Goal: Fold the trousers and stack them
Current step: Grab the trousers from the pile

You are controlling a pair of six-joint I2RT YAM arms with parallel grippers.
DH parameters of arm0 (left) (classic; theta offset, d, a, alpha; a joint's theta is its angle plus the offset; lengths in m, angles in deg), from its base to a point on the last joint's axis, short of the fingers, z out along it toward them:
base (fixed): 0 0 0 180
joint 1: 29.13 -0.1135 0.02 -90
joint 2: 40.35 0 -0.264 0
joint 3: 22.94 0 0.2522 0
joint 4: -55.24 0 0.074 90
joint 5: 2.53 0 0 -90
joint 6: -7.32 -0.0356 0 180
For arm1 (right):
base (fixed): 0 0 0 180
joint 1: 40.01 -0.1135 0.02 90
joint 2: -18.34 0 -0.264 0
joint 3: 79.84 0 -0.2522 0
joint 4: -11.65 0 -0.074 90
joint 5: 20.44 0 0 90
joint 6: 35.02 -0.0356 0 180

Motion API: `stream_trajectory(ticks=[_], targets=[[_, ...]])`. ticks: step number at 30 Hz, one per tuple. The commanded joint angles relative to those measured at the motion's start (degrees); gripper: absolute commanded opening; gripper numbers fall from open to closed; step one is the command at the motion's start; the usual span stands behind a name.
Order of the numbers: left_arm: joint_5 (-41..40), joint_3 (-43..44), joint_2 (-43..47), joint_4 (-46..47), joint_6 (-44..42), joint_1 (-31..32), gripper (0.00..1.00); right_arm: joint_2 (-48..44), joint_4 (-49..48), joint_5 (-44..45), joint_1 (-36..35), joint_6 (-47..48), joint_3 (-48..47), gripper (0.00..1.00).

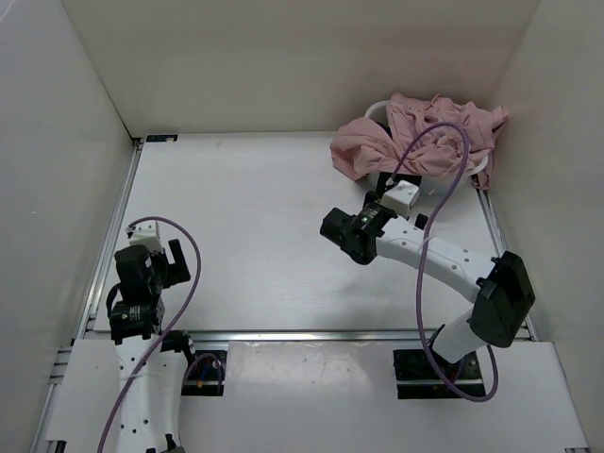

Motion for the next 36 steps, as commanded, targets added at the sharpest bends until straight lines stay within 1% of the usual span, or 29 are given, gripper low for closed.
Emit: stream_trajectory(ticks=[1, 2, 3, 4, 5, 6, 7, 8, 9, 10, 11, 12, 13, 15, 16, 18, 19, 20, 21, 22, 25, 26, 28, 30, 31, 32, 33, 34, 36], targets=[[-0.1, 1.6, -0.6, 0.6, 0.0, -0.4, 1.00, -2.9, 7.1, 4.2, -0.3, 7.6, -4.5, 0.99], [2.1, 2.4, -1.4, -0.6, 0.0, -0.4, 1.00, -4.2, 5.7, 6.2, -0.3, 10.2, -5.0, 0.99], [2.8, 4.1, -2.0, -0.6, 0.0, -0.4, 1.00, -6.1, -2.4, 7.0, -0.3, 15.2, -5.0, 0.99], [2.8, 5.1, -2.0, -0.6, 0.0, -0.4, 1.00, -11.3, -8.3, 8.5, -0.3, 21.4, -4.0, 0.99], [3.4, 6.0, -3.6, -0.6, 0.0, -0.4, 1.00, -14.5, -14.0, 10.9, -0.3, 28.7, 0.0, 0.99], [3.4, 8.8, -4.5, -0.1, 0.0, -0.4, 1.00, -18.0, -31.8, 13.8, 1.6, 33.6, 3.1, 0.99], [4.0, 10.3, -5.6, 0.5, 0.0, -0.4, 1.00, -24.8, -46.9, 10.1, 4.5, 43.7, 6.5, 0.99], [5.3, 11.7, -6.9, 0.5, 0.0, -0.4, 1.00, -27.4, -59.3, -1.0, 8.8, 65.5, 9.9, 0.99], [8.9, 13.9, -9.0, 0.5, 0.0, -0.4, 1.00, -28.8, -65.6, -12.7, 18.3, 68.6, 11.8, 0.99], [11.2, 14.7, -9.9, 0.5, 0.0, -0.4, 1.00, -27.5, -68.3, -20.8, 22.8, 68.7, 10.9, 0.99], [13.2, 15.5, -10.8, 0.5, 0.0, -0.4, 1.00, -25.0, -65.6, -31.9, 27.2, 67.8, 7.7, 0.99], [16.0, 16.3, -12.8, 0.5, 0.0, -0.4, 1.00, -21.6, -61.6, -36.0, 35.0, 67.8, -2.6, 0.99], [16.9, 17.5, -13.9, 0.5, 0.0, -0.4, 1.00, -13.1, -52.0, -40.1, 38.5, 67.8, -8.7, 0.99], [17.8, 18.5, -16.4, 0.5, 0.0, -0.4, 1.00, -3.2, -42.9, -44.8, 45.0, 70.7, -21.7, 0.99], [18.5, 19.1, -18.5, 0.5, 0.0, -0.4, 1.00, 6.6, -35.3, -47.2, 46.1, 72.1, -35.0, 0.99], [19.1, 19.9, -20.0, 0.5, 0.0, -0.4, 1.00, 15.5, -29.7, -49.3, 48.2, 74.8, -46.9, 0.99], [20.3, 19.9, -20.5, 1.1, 0.0, -1.0, 1.00, 22.4, -28.1, -51.6, 48.2, 75.3, -55.2, 0.99], [20.8, 19.9, -20.5, 1.1, 0.0, -1.0, 1.00, 24.7, -28.1, -54.0, 49.6, 75.3, -56.9, 0.99], [20.8, 19.2, -20.5, 1.1, 0.0, -1.5, 1.00, 27.4, -29.8, -59.5, 50.2, 74.4, -56.9, 0.99], [21.4, 18.1, -20.5, 1.1, 0.0, -1.5, 1.00, 28.3, -31.5, -61.0, 50.8, 73.0, -55.2, 0.99], [20.2, 17.5, -21.0, 1.1, 0.0, -2.0, 1.00, 31.3, -36.4, -64.1, 53.1, 67.7, -52.3, 0.99], [20.2, 17.5, -21.0, 1.1, 0.0, -2.6, 1.00, 33.0, -36.5, -64.8, 53.1, 67.7, -52.3, 0.99], [19.7, 18.1, -21.6, 1.1, 0.0, -2.6, 1.00, 34.7, -34.4, -63.5, 53.1, 67.7, -54.0, 0.94], [19.7, 18.1, -21.6, 1.1, 0.0, -2.6, 1.00, 36.0, -31.2, -61.3, 52.6, 67.7, -55.9, 0.83], [19.7, 18.1, -21.6, 1.1, 0.0, -2.6, 1.00, 36.0, -31.2, -61.3, 52.6, 67.2, -55.9, 0.58], [19.7, 18.1, -21.6, 1.1, 0.0, -2.6, 1.00, 35.5, -30.4, -61.3, 52.6, 67.2, -55.9, 0.39], [19.7, 18.1, -21.0, 1.1, 0.0, -2.6, 1.00, 34.1, -29.8, -61.3, 52.6, 67.2, -55.1, 0.23], [19.7, 18.1, -21.0, 1.1, 0.0, -2.6, 1.00, 33.1, -29.8, -61.3, 52.1, 67.2, -54.1, 0.01], [19.7, 17.6, -19.6, 1.1, 0.0, -2.6, 1.00, 29.2, -29.8, -60.7, 51.4, 67.2, -51.1, 0.00]])
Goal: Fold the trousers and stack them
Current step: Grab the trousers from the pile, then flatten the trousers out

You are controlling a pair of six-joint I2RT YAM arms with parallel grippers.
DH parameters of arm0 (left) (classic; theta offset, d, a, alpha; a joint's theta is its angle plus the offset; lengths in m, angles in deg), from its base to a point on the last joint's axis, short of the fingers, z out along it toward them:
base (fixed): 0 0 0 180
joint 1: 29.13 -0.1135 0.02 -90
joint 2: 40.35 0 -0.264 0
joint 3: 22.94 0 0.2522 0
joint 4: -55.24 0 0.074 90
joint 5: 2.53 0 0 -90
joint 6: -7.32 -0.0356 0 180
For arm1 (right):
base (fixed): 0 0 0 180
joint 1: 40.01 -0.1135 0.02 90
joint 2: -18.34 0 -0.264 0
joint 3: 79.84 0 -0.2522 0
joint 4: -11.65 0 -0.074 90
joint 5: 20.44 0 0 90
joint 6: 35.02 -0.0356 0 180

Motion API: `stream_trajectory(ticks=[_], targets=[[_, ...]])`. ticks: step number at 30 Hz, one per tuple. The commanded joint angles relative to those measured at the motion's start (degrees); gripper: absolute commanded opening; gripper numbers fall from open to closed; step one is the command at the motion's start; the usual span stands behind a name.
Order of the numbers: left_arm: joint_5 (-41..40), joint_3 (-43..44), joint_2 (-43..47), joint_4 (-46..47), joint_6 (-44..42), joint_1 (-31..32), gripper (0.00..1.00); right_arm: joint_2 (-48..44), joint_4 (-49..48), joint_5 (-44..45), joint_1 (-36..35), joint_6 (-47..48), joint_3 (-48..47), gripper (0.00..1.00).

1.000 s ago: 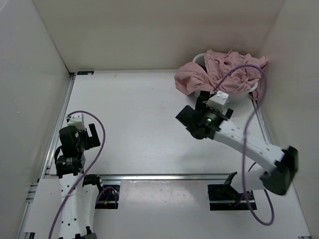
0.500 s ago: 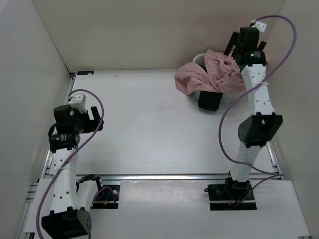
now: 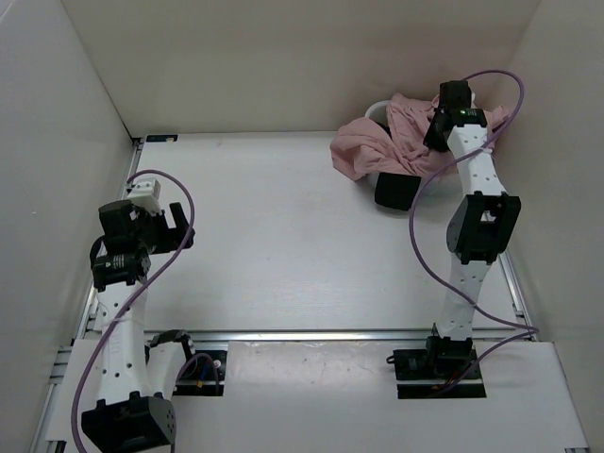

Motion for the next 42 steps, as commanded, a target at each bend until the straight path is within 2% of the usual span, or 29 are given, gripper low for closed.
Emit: stream_trajectory(ticks=[1, 3, 6, 7, 8, 9, 10, 12, 14, 17, 19, 21, 25, 26, 28, 30, 31, 33, 35, 39, 40, 42], targets=[[0.9, -0.2, 2.6, 0.5, 0.0, -0.3, 1.00, -9.1, 1.0, -0.5, -2.4, 0.7, 1.1, 0.00], [0.0, -0.2, 4.2, 0.5, 0.0, -0.3, 1.00, -13.8, 1.0, -1.1, -4.8, 1.6, 0.3, 0.00], [-4.3, -0.8, 6.5, 0.5, 0.0, -0.3, 1.00, -19.6, -0.7, -1.7, -15.3, 5.2, -6.0, 0.00], [-5.8, -1.3, 7.0, 1.3, 0.0, -0.3, 1.00, -21.5, -1.9, -1.7, -23.2, 6.6, -8.5, 0.00], [-7.6, -1.3, 7.0, 1.3, 0.0, -0.3, 1.00, -22.4, -3.7, -2.3, -27.5, 9.2, -10.9, 0.00], [-11.2, -1.3, 7.8, 2.0, 0.0, -0.3, 1.00, -23.6, -6.3, -2.3, -36.2, 10.6, -13.3, 0.00], [-13.0, -1.3, 7.8, 2.0, 0.0, -0.3, 1.00, -26.2, -13.5, -2.3, -40.4, 12.3, -13.3, 0.00], [-17.2, 0.6, 7.8, 2.6, 0.0, -0.3, 1.00, -28.7, -20.7, -1.6, -49.8, 15.1, -10.5, 0.00], [-19.2, 2.0, 7.8, 4.0, 0.0, -0.3, 1.00, -30.9, -26.1, -2.7, -52.3, 11.3, -9.7, 0.00], [-24.3, 6.1, 7.8, 5.2, 0.0, -0.3, 1.00, -32.3, -26.1, -4.1, -52.9, 4.8, -6.8, 0.00], [-27.0, 9.0, 7.3, 5.2, 0.0, -0.3, 1.00, -33.8, -25.2, -4.1, -52.9, 2.0, -1.1, 0.00], [-27.0, 10.5, 6.8, 5.2, 0.0, -0.3, 1.00, -35.6, -23.9, -4.1, -52.2, -2.5, 3.6, 0.00], [-24.6, 11.5, 6.8, 5.2, 0.0, -0.3, 1.00, -38.9, -14.7, 3.0, -48.8, -8.0, 19.4, 0.02], [-23.6, 10.9, 6.8, 5.2, 0.0, -0.3, 1.00, -39.5, -12.8, 5.4, -48.0, -8.5, 22.1, 0.19], [-21.9, 10.0, 6.2, 5.2, 0.0, 0.7, 1.00, -40.4, -8.5, 7.0, -45.5, -8.5, 31.0, 0.41], [-21.1, 9.2, 6.2, 4.7, 0.0, 1.3, 1.00, -42.0, -6.2, 8.0, -43.3, -9.2, 36.9, 0.45], [-20.4, 8.7, 5.7, 3.9, 0.0, 1.3, 1.00, -42.6, -5.3, 10.0, -41.1, -10.0, 42.7, 0.45], [-19.0, 8.7, 5.7, 1.7, 0.0, 1.3, 1.00, -45.0, -4.4, 10.0, -38.5, -11.8, 48.0, 0.45], [-17.3, 8.2, 5.2, 0.3, 0.0, 1.3, 1.00, -46.3, -3.9, 8.9, -35.0, -12.6, 53.3, 0.53], [-14.7, 8.2, 3.9, -3.6, 0.0, 1.3, 1.00, -44.9, -6.5, 3.0, -34.2, -9.5, 52.4, 0.79], [-14.2, 8.2, 3.3, -5.5, 0.0, 1.3, 1.00, -42.0, -7.4, -1.8, -35.3, -7.4, 49.1, 0.83], [-15.6, 8.2, 3.3, -6.7, 0.0, 1.3, 1.00, -37.6, -8.8, -5.5, -38.1, -5.3, 44.2, 0.92]])
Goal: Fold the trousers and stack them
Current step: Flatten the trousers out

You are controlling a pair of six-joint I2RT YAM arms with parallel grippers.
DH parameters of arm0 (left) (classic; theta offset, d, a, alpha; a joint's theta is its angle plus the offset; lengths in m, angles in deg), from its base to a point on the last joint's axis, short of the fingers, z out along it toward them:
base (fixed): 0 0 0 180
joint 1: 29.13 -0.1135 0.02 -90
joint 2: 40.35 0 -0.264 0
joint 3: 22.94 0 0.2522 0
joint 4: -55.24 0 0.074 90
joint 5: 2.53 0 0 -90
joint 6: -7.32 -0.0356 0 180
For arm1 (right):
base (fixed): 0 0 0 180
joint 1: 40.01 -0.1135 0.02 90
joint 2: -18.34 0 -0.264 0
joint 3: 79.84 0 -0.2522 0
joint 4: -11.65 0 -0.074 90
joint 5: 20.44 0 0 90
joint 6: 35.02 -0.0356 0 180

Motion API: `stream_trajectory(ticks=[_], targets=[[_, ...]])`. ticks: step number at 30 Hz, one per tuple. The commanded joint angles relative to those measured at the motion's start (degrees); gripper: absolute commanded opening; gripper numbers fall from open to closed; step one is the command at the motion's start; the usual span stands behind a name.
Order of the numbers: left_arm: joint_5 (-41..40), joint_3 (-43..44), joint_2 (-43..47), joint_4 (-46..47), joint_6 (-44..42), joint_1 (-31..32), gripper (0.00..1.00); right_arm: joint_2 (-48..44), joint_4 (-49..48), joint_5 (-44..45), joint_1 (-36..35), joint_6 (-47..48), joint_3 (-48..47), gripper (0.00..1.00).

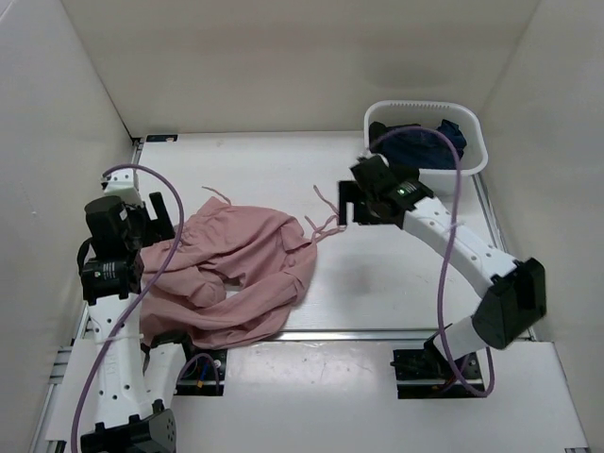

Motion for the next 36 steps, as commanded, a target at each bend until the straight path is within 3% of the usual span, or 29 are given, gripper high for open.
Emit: stream_trajectory(ticks=[1, 4, 5, 8, 11, 16, 19, 22, 23, 26, 29, 31, 32, 33, 34, 35, 36], targets=[[0.0, -1.1, -0.8, -4.6, 0.1, 0.2, 1.00, 9.0, -5.8, -9.2, -4.4, 5.1, -10.6, 0.94], [-7.2, -4.4, -2.9, -7.5, 0.1, 0.2, 1.00, 23.5, -3.7, -13.1, -6.5, 5.7, -26.5, 0.97], [-8.2, -7.4, -4.1, -9.1, 0.1, 0.2, 1.00, 27.3, -1.7, -14.2, -7.4, 5.7, -35.6, 0.97], [-6.5, -13.9, -5.1, -9.1, 0.1, 0.2, 1.00, 44.9, 2.9, -16.0, -9.0, 6.3, -52.7, 0.99], [-6.0, -17.0, -7.9, -4.3, 0.1, 0.2, 1.00, 51.4, 4.6, -16.0, -9.0, 5.8, -58.9, 0.99], [-2.8, -18.0, -15.4, 2.3, 0.1, 0.2, 1.00, 51.1, 3.8, -18.7, -9.0, 7.0, -50.0, 0.97], [-0.9, -18.0, -20.5, 6.5, 0.1, -0.3, 1.00, 48.1, 5.6, -17.8, -9.0, 8.9, -44.2, 0.77], [2.2, -18.0, -25.9, 7.5, 0.1, -0.3, 1.00, 43.4, 6.1, -19.7, -6.5, 9.5, -35.4, 0.33], [3.0, -17.3, -27.1, 7.5, 0.1, -0.3, 1.00, 39.9, 6.1, -19.7, -5.8, 9.5, -32.8, 0.04], [7.4, -13.8, -29.6, 4.3, 0.1, -0.3, 1.00, 29.2, 5.5, -13.0, -1.3, 5.9, -19.9, 0.00], [12.0, -8.7, -26.5, 1.0, 0.1, -0.3, 1.00, 17.4, 9.7, -8.5, 6.8, 1.0, -7.5, 0.00], [14.8, -5.7, -23.5, -0.5, 0.1, -0.3, 1.00, 10.5, 14.1, -5.1, 10.7, 2.5, -2.0, 0.00], [15.5, -5.1, -22.7, -2.4, 0.1, -0.3, 1.00, 9.1, 15.7, -4.1, 10.7, 3.6, -1.1, 0.09], [15.5, -5.1, -22.7, -3.4, 0.1, -0.3, 1.00, 8.2, 17.2, -4.1, 10.7, 6.3, -1.1, 0.28], [16.2, -4.5, -22.1, -4.5, 0.1, -0.3, 1.00, 7.7, 18.7, -4.1, 9.6, 7.6, -0.6, 0.60], [16.2, -4.5, -22.1, -5.2, 0.1, -0.3, 1.00, 7.7, 20.8, -4.2, 8.8, 8.4, -1.8, 0.85], [15.4, -5.3, -22.1, -5.7, 0.1, -0.3, 1.00, 7.7, 21.4, -3.3, 6.4, 8.4, -3.3, 0.99]])
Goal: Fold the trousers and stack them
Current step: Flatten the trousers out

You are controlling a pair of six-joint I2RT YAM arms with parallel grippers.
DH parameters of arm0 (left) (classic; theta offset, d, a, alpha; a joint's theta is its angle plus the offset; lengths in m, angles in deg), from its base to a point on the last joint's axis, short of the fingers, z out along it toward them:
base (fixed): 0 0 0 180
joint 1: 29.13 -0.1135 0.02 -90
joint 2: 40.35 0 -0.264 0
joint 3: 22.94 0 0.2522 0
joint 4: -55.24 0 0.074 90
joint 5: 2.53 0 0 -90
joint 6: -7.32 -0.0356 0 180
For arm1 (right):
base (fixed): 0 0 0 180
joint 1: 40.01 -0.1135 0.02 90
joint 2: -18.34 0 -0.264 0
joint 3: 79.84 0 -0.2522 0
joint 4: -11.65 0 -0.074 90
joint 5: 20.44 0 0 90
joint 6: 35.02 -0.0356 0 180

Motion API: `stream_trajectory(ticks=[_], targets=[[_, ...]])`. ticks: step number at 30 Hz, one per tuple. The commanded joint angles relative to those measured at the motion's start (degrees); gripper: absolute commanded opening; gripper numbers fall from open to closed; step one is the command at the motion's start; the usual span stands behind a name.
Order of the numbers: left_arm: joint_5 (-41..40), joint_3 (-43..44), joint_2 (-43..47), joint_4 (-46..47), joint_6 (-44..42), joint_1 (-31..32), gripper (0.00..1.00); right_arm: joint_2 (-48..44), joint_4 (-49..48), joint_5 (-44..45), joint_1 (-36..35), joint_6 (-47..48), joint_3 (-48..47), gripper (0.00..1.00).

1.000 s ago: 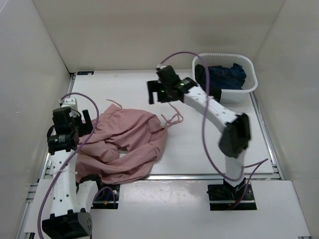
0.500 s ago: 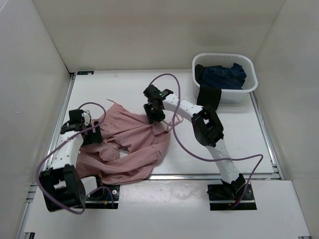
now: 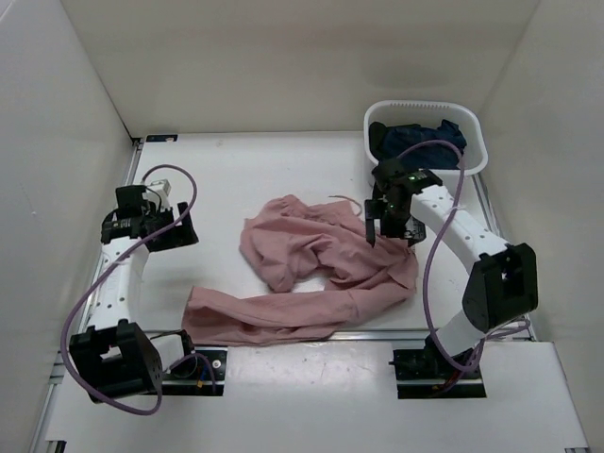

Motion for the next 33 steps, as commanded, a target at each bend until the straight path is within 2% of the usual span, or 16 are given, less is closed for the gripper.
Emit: stream_trajectory(ticks=[1, 5, 7, 8, 9, 11, 12, 17, 20, 24, 25, 26, 28, 29, 32, 33], targets=[[0.8, -0.5, 0.9, -4.7, 0.0, -0.3, 1.00, 2.0, 6.2, 2.8, -7.0, 3.3, -5.9, 0.99], [0.7, -3.2, -1.1, -4.7, 0.0, -0.3, 1.00, 10.2, 0.6, -2.0, -11.7, 1.4, -23.7, 0.99], [1.2, -3.2, -2.0, -4.7, 0.0, 0.3, 1.00, 18.8, -2.2, -4.8, -11.7, -0.6, -31.6, 0.99], [1.2, -2.4, -2.7, -4.7, 0.0, 0.3, 1.00, 22.4, -2.2, -5.6, -12.2, -1.1, -41.3, 0.99], [1.8, -1.7, -2.7, -4.7, 0.0, 1.0, 1.00, 29.4, -2.2, -6.1, -12.2, -1.1, -46.3, 0.99], [2.3, -1.1, -2.7, -4.7, 0.0, 2.9, 1.00, 35.5, -2.2, -6.1, -12.2, -3.6, -57.9, 0.99], [3.1, -1.1, -3.2, -4.7, 0.0, 4.0, 1.00, 39.8, -3.8, -6.1, -12.2, -4.6, -59.6, 0.99], [3.7, 0.7, -7.6, -1.0, 0.0, 13.1, 1.00, 45.3, -11.8, -1.8, -12.2, -8.9, -56.4, 0.99], [5.7, 5.3, -17.0, 1.4, 0.0, 18.9, 1.00, 51.1, -10.6, -0.5, -12.2, -9.4, -58.1, 0.99], [7.7, 14.5, -27.1, 3.8, 0.0, 20.0, 1.00, 53.2, -11.4, -2.9, -11.7, -10.7, -56.8, 0.96], [7.7, 15.8, -28.8, 3.8, 0.0, 21.0, 1.00, 53.2, -11.4, -2.9, -11.7, -11.4, -56.2, 0.91], [7.2, 16.9, -30.2, 4.4, 0.0, 21.5, 1.00, 53.9, -11.4, -2.9, -11.7, -11.9, -56.2, 0.75], [6.6, 19.3, -33.8, 6.0, 0.0, 23.3, 1.00, 53.9, -11.9, -2.4, -11.0, -11.9, -55.5, 0.56], [6.6, 20.2, -35.0, 6.0, 0.0, 23.3, 1.00, 53.9, -11.9, -3.2, -10.4, -11.9, -55.5, 0.35], [8.1, 25.1, -40.8, 6.7, 0.0, 25.1, 1.00, 52.4, -11.9, -3.2, -9.8, -11.9, -54.8, 0.10], [8.9, 26.5, -42.3, 6.7, 0.0, 26.0, 1.00, 51.5, -11.9, -3.2, -9.3, -11.9, -54.3, 0.06]])
